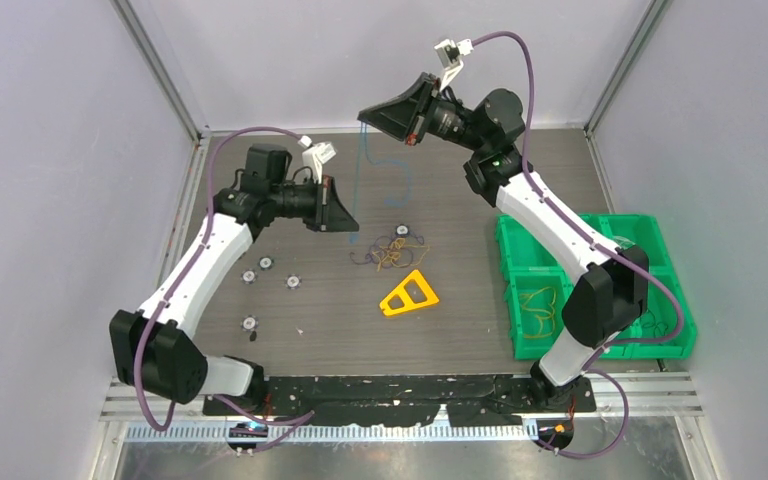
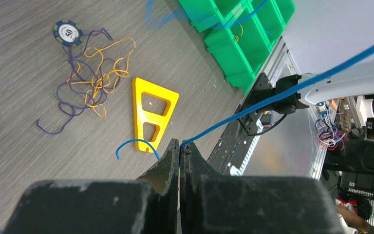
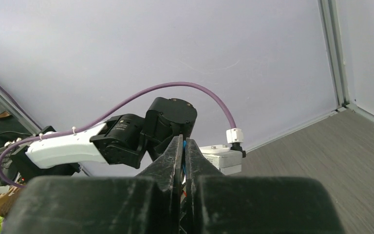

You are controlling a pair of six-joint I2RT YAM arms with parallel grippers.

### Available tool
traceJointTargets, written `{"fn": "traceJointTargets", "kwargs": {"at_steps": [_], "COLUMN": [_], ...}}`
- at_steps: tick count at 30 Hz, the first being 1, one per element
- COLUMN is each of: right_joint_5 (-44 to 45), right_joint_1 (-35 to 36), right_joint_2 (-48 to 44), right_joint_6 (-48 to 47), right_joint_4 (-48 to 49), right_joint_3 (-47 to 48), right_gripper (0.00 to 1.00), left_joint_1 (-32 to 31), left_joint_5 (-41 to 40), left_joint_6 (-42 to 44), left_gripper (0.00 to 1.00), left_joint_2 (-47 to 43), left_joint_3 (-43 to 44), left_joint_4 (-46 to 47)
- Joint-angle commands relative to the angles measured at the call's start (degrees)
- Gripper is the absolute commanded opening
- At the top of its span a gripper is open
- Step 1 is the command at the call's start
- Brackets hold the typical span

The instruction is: Untangle the cables

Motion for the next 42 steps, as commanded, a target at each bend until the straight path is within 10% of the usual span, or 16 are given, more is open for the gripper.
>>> {"fn": "traceJointTargets", "kwargs": {"at_steps": [1,3,5,7,14,26,42], "right_joint_5": [0.2,-0.6,-1.4,-3.0,-13.4,1.4,36.9], "right_joint_1": [-1.0,-1.4,-1.9,-3.1,-11.5,-37.6,-45.5], "right_joint_2": [-3.1,-3.9,-4.6,-5.2,-14.8,-37.3,-49.0], "right_joint_6": [3.7,3.9,4.0,3.9,-12.3,-73.7,-85.3], "right_joint_4": [8.6,8.9,9.2,9.0,-12.0,-92.2,-103.7], "right_joint_3": [0.2,-1.4,-3.2,-4.6,-10.4,-4.0,-10.4], "right_gripper": [0.05,0.05,0.06,0.05,0.05,0.06,0.05], "left_joint_1": [0.2,0.4,0.4,0.5,6.1,7.1,7.0], "left_joint_5": [3.0,2.3,2.0,2.2,4.2,7.2,8.3], "left_joint_6": [-1.1,-2.4,-2.5,-0.5,8.3,10.2,7.8], "left_gripper": [0.00,0.05,0.31,0.56,0.97,1.00,1.00], "left_joint_2": [-2.3,-5.7,-8.1,-9.2,-13.1,-19.2,-21.8], "left_joint_3": [-1.3,-3.9,-4.9,-3.4,1.0,-4.0,-3.4], "left_joint_4": [5.4,12.3,14.7,12.0,0.6,0.0,0.2]}}
